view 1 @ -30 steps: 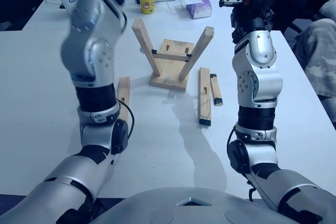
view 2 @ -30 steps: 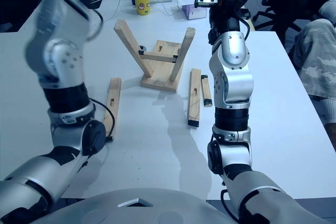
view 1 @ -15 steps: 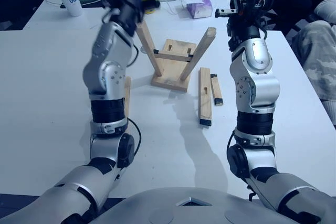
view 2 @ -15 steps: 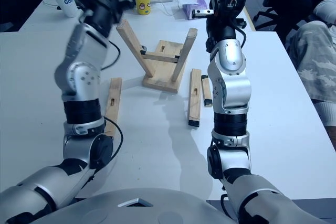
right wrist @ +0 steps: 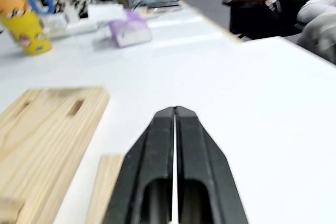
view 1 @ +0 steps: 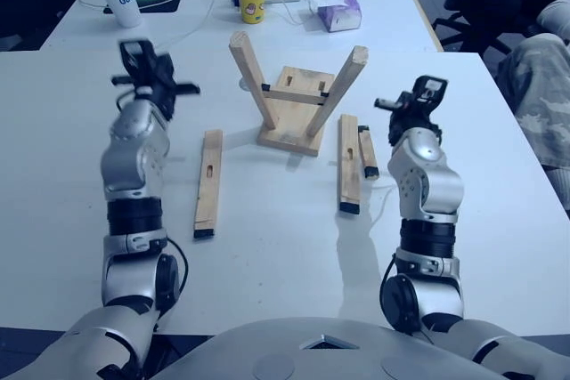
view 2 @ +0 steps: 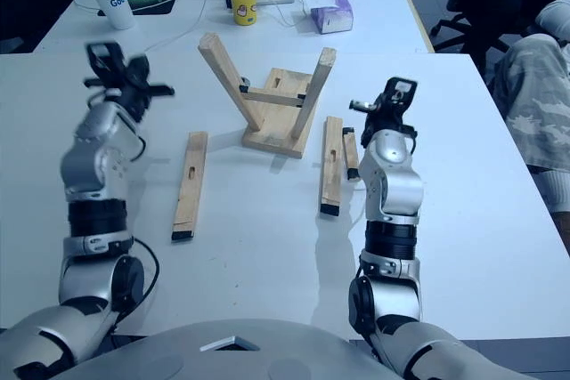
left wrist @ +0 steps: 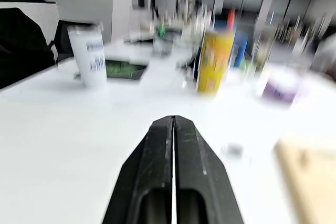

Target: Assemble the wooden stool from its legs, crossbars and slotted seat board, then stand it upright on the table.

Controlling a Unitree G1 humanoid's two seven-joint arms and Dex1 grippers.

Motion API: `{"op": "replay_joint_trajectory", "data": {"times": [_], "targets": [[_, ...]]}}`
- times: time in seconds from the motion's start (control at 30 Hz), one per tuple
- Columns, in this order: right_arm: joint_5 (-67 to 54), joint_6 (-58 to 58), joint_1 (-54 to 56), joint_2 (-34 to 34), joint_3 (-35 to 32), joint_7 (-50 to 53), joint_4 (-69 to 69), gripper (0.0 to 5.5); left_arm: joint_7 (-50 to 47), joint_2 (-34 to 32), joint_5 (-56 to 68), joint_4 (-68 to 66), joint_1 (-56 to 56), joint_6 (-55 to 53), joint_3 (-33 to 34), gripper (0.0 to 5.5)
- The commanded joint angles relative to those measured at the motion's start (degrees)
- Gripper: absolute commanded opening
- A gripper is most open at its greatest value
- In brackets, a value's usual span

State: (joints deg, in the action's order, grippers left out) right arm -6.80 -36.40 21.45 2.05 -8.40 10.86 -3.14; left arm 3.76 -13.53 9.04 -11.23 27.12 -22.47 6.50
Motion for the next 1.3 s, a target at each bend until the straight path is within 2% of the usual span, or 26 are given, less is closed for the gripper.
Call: {"op": "replay_joint_trajectory", "data": {"times": [0.03, 0.1, 0.2, 0.5, 0.67, 0.87, 0.93, 1.03, 1.1, 1.17, 1.3], "targets": [[1.6, -0.2, -1.0, 0.6, 2.6, -1.6, -1.7, 0.0, 3.4, 3.6, -3.8, -1.1, 1.5, 5.9, -7.7, 0.01], [2.1, 0.1, -1.5, 0.7, 3.6, -2.1, -2.2, 0.0, 5.0, 5.8, -4.9, 0.0, 1.4, 6.9, -11.6, 0.01], [2.9, 1.0, -2.4, 0.7, 4.7, -3.0, -3.3, 0.0, 4.8, 8.5, -5.2, 1.8, 0.6, 6.3, -13.4, 0.01], [4.4, 5.3, -3.1, 1.9, 1.5, -2.1, 0.0, 0.0, 0.9, 7.4, -6.1, 2.5, -3.1, 3.6, -8.6, 0.01], [2.0, 13.4, 0.0, 4.8, -2.2, -5.8, 7.7, 0.0, -3.6, 7.3, -8.2, 1.3, -3.6, 1.7, -6.3, 0.01], [2.6, 17.8, 3.6, 8.5, -6.2, -3.6, 17.4, 0.0, -9.2, 8.2, -9.4, 1.6, -4.4, -0.5, -3.4, 0.01], [1.9, 18.0, 3.5, 7.1, -3.5, -6.4, 15.9, 0.0, -6.7, 10.8, -8.2, 3.8, -4.2, -1.8, -6.3, 0.01], [-1.2, 17.9, 1.1, 2.9, 9.6, -18.7, 5.4, 0.0, 0.5, 16.1, -5.8, 8.6, -2.9, -4.2, -15.5, 0.01], [-2.0, 16.6, -0.4, 0.3, 16.5, -22.7, 0.3, 0.0, 3.6, 18.7, -5.3, 9.6, -1.9, -4.8, -20.2, 0.01], [-1.8, 14.9, -1.5, -0.4, 18.8, -23.4, -1.2, 0.0, 4.8, 19.4, -6.0, 9.2, -1.9, -5.4, -22.1, 0.01], [-0.7, 9.5, -2.5, 2.7, 17.4, -22.1, 0.9, 0.0, 4.2, 16.6, -7.2, 8.9, -4.5, -6.3, -20.3, 0.01]]}}
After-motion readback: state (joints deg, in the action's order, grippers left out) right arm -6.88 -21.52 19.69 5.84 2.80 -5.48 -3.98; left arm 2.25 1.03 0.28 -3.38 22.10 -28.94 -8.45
